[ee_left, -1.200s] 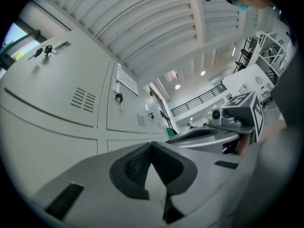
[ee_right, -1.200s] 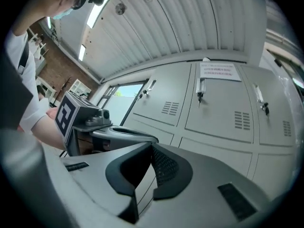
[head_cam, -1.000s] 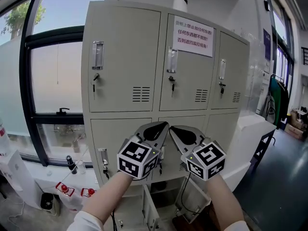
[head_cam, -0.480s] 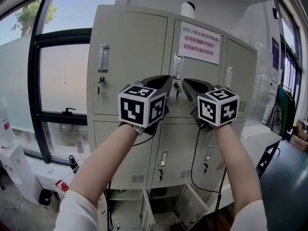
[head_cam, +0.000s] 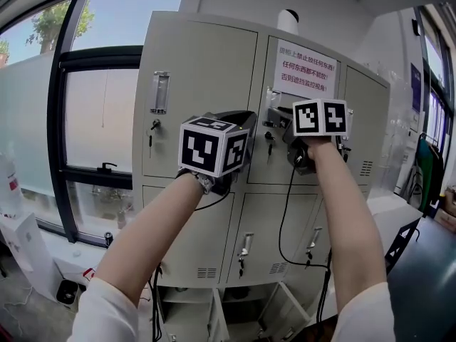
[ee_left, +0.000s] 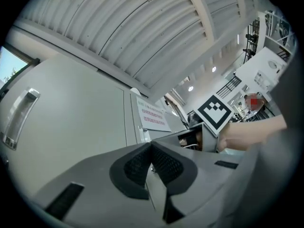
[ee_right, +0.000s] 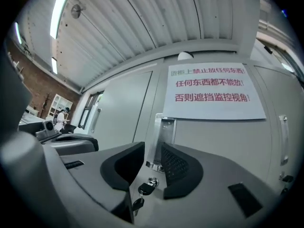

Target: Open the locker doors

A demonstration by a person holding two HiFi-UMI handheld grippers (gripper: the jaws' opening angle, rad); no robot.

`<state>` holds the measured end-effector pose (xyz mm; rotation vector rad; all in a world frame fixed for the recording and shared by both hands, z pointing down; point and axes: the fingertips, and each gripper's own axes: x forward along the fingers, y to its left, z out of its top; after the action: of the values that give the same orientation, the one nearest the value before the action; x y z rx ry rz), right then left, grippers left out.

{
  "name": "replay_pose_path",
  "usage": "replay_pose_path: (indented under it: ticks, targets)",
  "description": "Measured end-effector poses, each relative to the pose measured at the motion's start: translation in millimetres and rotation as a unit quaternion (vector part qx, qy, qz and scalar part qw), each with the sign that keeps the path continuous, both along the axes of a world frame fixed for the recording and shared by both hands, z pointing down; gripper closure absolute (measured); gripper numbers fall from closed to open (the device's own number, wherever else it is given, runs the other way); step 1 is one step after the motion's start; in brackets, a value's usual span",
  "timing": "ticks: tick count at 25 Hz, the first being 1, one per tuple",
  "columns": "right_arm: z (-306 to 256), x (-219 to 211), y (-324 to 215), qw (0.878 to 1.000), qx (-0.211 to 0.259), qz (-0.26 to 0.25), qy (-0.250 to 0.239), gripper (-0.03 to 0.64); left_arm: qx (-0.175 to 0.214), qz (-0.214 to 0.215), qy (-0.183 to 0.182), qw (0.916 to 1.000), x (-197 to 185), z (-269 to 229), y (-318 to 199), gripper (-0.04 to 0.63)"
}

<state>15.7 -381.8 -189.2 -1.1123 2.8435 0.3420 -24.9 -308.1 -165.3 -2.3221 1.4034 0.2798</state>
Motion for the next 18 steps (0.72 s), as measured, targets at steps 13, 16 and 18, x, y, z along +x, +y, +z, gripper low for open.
replay_pose_path:
  ticks: [13,16,18]
  targets:
    - [6,-27,-14,0.999,-0.042,-0.015,0.014,0.44,0.02,0.004,-0.049,0.9986,-4,-6,1,0.595]
    - [5,-24,-6,0.999,-0.046,-0.022,0.008,0.44,0.018,0.011,-0.038,0.999,-6,-8,2,0.595]
    - [5,-20,1,0.998,-0.051,-0.025,0.016,0.442,0.015,0.019,-0.029,0.9993,-5,-9,3,0.595]
